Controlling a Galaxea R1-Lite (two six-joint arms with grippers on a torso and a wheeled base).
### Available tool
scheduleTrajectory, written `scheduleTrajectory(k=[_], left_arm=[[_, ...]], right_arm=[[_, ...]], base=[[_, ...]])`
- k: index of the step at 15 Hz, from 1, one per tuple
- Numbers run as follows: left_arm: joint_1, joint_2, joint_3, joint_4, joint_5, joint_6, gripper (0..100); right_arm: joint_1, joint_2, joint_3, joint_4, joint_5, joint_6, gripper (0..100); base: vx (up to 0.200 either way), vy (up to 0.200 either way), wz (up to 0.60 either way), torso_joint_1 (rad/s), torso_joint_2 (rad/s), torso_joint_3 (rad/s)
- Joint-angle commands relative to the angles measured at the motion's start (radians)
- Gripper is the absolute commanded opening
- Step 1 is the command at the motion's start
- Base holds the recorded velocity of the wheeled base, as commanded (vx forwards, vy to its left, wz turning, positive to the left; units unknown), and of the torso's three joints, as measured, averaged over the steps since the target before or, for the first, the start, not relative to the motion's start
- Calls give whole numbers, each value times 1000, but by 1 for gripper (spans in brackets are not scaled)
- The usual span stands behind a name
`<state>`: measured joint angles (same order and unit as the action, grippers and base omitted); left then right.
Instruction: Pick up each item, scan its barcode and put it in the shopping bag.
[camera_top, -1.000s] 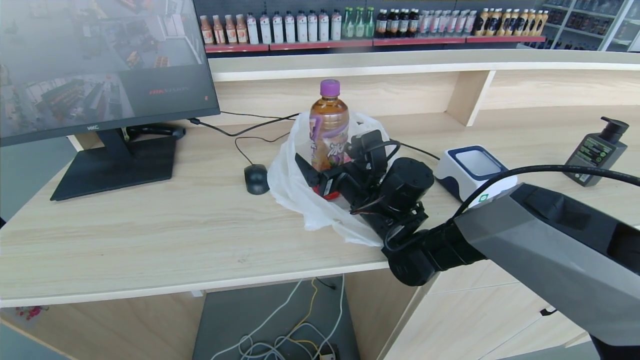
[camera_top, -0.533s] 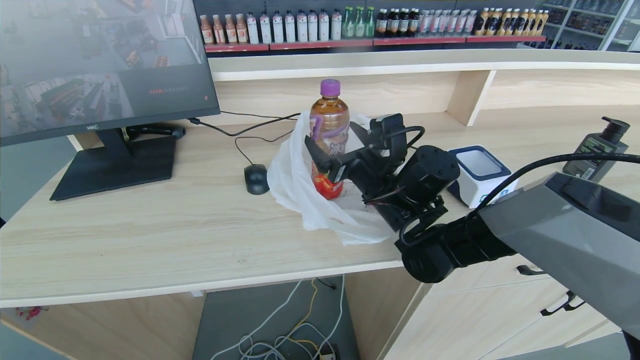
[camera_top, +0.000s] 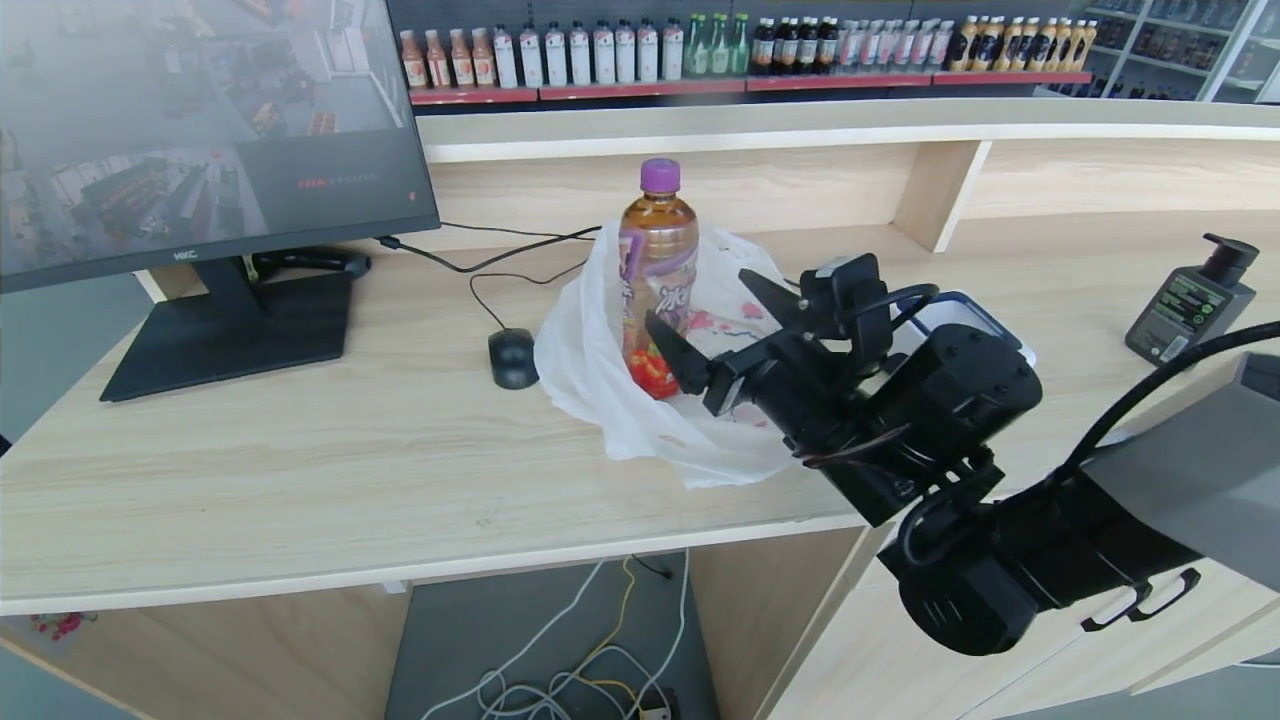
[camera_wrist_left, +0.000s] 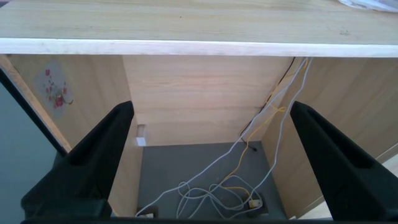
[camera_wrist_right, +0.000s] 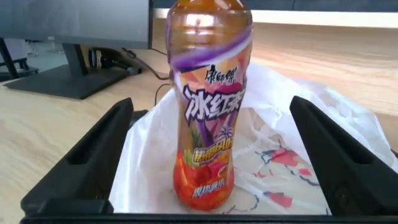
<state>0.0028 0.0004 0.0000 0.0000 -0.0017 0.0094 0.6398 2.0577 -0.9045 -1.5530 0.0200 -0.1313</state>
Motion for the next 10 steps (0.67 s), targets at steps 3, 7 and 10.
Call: scheduleTrajectory(k=[3, 7, 10], left_arm=[[0, 0, 0, 0, 0, 4, 100], [0, 0, 0, 0, 0, 3, 100], [0, 0, 0, 0, 0, 3, 100]], right_arm=[[32, -182, 190, -18, -2, -4, 100], [54, -309, 386, -18, 0, -10, 100], [55, -379, 529, -18, -2, -7, 100]], base=[[0, 0, 0, 0, 0, 0], [0, 0, 0, 0, 0, 0], [0, 0, 0, 0, 0, 0]])
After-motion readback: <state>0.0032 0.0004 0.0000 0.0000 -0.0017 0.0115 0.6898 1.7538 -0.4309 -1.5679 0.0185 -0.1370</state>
